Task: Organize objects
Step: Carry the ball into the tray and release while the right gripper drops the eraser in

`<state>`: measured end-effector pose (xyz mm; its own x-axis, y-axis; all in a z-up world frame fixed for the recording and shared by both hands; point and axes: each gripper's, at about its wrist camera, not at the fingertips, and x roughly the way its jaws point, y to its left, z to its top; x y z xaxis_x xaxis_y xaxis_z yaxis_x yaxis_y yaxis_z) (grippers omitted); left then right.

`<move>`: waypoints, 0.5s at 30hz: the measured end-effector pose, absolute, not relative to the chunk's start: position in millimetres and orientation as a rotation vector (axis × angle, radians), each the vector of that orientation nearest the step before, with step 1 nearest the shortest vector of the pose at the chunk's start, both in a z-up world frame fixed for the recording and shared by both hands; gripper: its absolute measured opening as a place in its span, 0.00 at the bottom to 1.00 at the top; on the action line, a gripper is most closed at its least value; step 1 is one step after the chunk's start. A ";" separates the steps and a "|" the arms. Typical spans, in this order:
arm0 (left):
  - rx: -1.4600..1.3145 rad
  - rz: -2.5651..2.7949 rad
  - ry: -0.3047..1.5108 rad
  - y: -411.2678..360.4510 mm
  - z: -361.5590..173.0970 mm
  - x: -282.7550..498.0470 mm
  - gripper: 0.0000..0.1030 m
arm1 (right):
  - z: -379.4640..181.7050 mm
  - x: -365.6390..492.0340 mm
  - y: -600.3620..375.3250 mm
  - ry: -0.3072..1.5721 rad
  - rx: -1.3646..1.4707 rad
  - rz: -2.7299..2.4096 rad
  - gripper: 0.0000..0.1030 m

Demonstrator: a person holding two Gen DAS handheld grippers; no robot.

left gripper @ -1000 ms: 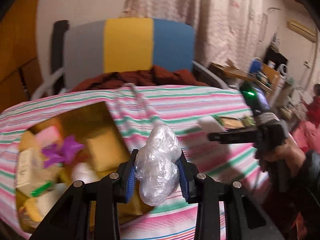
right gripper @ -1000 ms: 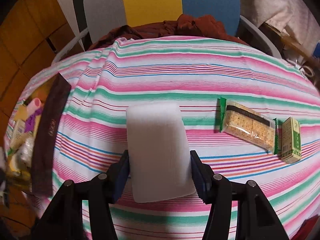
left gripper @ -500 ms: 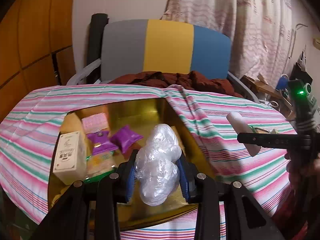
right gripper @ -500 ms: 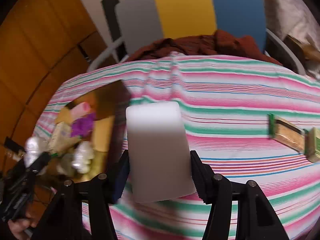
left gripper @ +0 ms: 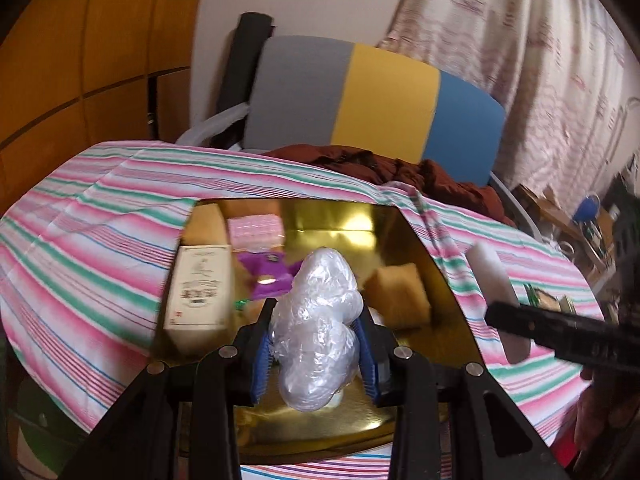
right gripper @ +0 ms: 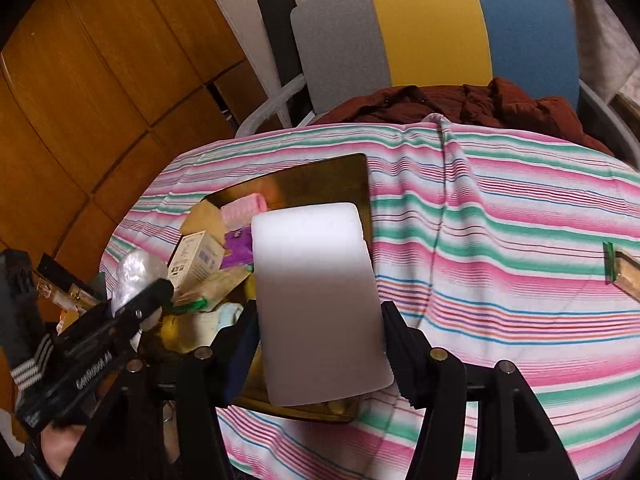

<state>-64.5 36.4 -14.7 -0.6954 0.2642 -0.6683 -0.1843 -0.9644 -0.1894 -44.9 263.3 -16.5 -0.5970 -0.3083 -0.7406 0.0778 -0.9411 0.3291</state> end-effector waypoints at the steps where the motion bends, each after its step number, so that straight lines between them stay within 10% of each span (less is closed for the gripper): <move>1: -1.086 2.683 -0.161 33.6 -14.4 -66.1 0.35 | -17.4 -44.7 260.6 -0.383 1.280 -2.598 0.59; 6: -1.086 2.675 -0.151 33.2 -8.9 -81.6 0.35 | -24.6 -45.9 242.5 -0.335 1.296 -2.605 0.60; 9: -1.079 2.657 -0.119 42.3 -4.0 -98.0 0.37 | -30.5 -47.7 238.0 -0.321 1.316 -2.601 0.81; 15: -1.117 2.669 -0.083 55.8 -6.7 -120.7 0.65 | -32.9 -45.1 235.0 -0.296 1.311 -2.613 0.92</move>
<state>-120.7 55.8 -6.8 -0.6764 0.2473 -0.6937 -0.2036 -0.9680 -0.1466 -45.1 235.0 -32.9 -0.5853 -0.2679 -0.7653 0.0901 -0.9595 0.2670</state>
